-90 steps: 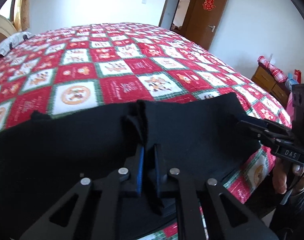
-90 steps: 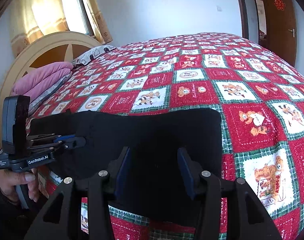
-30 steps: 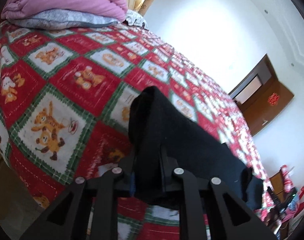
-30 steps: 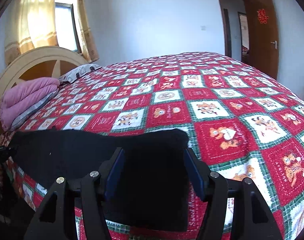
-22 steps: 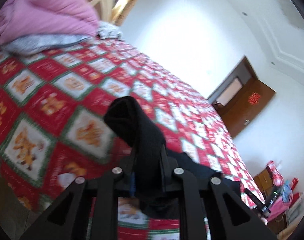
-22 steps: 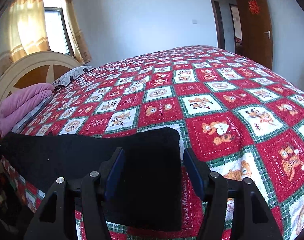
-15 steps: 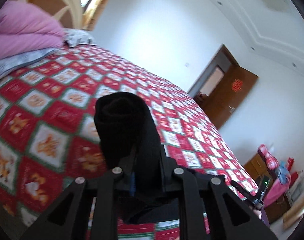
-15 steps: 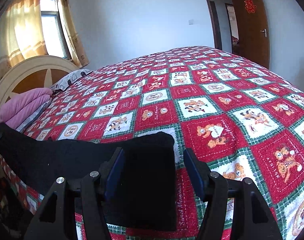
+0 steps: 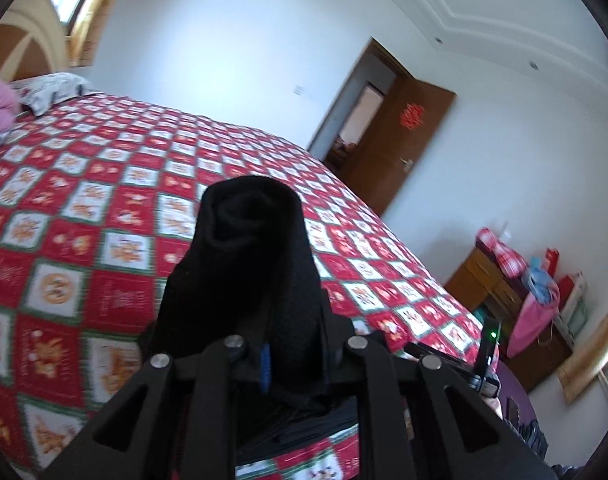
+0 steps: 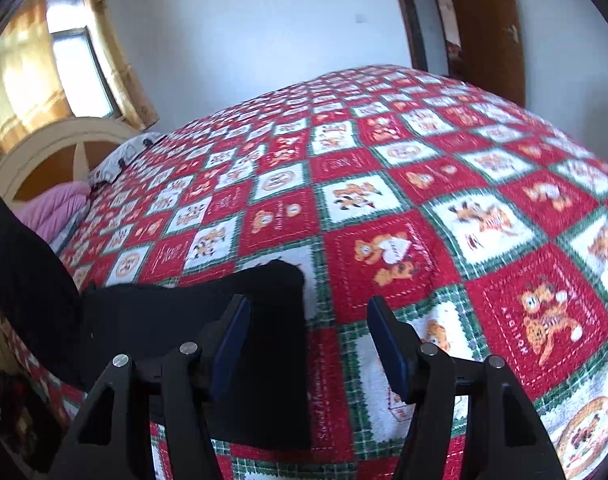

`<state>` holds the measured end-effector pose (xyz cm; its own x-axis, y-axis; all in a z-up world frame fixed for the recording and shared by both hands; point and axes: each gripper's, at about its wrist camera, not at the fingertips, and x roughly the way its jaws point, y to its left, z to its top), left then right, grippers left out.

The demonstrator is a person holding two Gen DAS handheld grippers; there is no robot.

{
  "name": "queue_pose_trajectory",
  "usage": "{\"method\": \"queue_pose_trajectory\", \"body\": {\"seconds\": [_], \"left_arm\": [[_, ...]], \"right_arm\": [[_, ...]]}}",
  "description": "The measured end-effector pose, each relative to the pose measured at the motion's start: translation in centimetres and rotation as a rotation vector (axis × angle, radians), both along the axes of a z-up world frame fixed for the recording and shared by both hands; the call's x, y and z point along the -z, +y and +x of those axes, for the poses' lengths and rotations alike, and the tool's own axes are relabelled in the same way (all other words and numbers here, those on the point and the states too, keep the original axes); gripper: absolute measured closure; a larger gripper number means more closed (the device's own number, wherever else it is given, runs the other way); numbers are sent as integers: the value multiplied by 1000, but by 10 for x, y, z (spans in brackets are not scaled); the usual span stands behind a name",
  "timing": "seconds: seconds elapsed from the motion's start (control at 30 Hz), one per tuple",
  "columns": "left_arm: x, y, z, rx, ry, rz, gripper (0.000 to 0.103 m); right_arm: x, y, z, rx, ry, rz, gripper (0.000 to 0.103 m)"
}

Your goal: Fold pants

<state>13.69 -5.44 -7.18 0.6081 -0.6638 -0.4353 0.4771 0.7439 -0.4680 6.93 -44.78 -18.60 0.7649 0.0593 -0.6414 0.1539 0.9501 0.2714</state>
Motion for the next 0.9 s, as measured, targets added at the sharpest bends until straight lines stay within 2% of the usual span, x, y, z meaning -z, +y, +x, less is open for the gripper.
{"method": "queue_pose_trajectory", "body": {"seconds": [0.2, 0.5, 0.7, 0.9], "left_arm": [[5, -54, 1, 117, 18, 58, 85], [34, -131, -3, 288, 72, 143, 85], [62, -171, -8, 325, 75, 239, 85], [94, -195, -14, 328, 77, 316, 82]], "right_arm": [[4, -2, 0, 11, -13, 12, 41], [11, -6, 2, 28, -21, 29, 41], [10, -12, -1, 42, -54, 65, 41], [11, -16, -2, 56, -65, 78, 40]]}}
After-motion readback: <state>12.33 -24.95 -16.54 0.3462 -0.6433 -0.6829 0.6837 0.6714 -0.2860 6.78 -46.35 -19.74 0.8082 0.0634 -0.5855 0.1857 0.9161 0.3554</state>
